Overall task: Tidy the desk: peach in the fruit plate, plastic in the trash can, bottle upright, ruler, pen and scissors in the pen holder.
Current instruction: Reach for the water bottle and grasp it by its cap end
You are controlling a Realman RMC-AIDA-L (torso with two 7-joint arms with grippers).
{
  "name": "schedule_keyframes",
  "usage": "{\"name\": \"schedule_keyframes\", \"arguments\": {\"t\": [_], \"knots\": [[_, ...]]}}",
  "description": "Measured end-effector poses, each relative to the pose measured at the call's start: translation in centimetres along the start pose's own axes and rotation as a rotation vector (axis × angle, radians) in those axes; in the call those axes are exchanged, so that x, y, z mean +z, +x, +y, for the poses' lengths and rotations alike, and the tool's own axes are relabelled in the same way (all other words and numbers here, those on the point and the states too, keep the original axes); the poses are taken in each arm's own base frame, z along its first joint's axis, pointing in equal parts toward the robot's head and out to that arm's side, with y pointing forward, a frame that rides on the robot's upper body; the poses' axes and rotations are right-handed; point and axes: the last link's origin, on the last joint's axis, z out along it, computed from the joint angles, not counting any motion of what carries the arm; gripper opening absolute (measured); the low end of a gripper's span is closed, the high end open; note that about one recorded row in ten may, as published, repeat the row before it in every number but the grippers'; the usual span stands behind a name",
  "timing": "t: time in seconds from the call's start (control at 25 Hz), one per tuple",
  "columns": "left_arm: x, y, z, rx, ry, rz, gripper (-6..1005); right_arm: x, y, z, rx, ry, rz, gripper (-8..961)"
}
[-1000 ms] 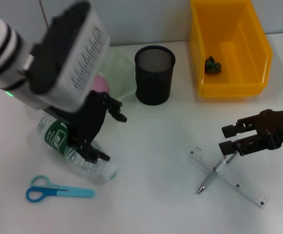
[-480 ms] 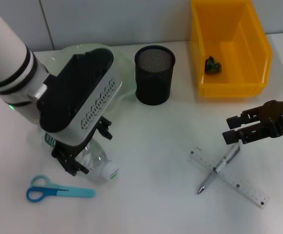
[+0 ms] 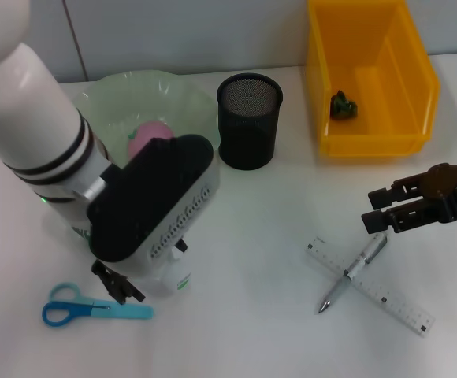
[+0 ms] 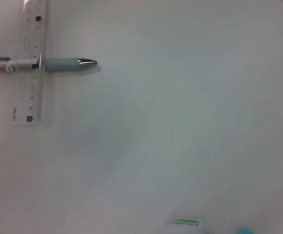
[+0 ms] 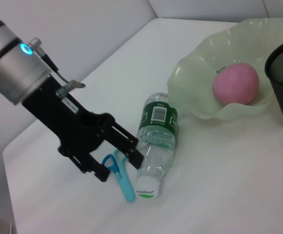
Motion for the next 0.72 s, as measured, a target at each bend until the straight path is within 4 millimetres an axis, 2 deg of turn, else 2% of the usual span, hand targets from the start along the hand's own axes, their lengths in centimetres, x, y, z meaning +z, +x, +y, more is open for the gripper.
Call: {"name": "schedule_keyframes", "arguments": {"t": [0.2, 0.32, 0.72], "knots": [[1.3, 0.1, -0.2, 0.016, 0.007, 0.002, 841, 0.0, 0.1, 0.1, 0.003, -0.005, 0.001, 721], [2.0, -0.1, -0.3, 0.014, 0.001, -0.001, 792, 0.1, 0.2, 0.1, 0.005, -0.007, 0.000, 721], [2.6, -0.1, -0.6, 0.029, 0.024, 0.017, 747, 0.4, 0.1, 0.2, 0.006, -0.016, 0.000, 720]]}}
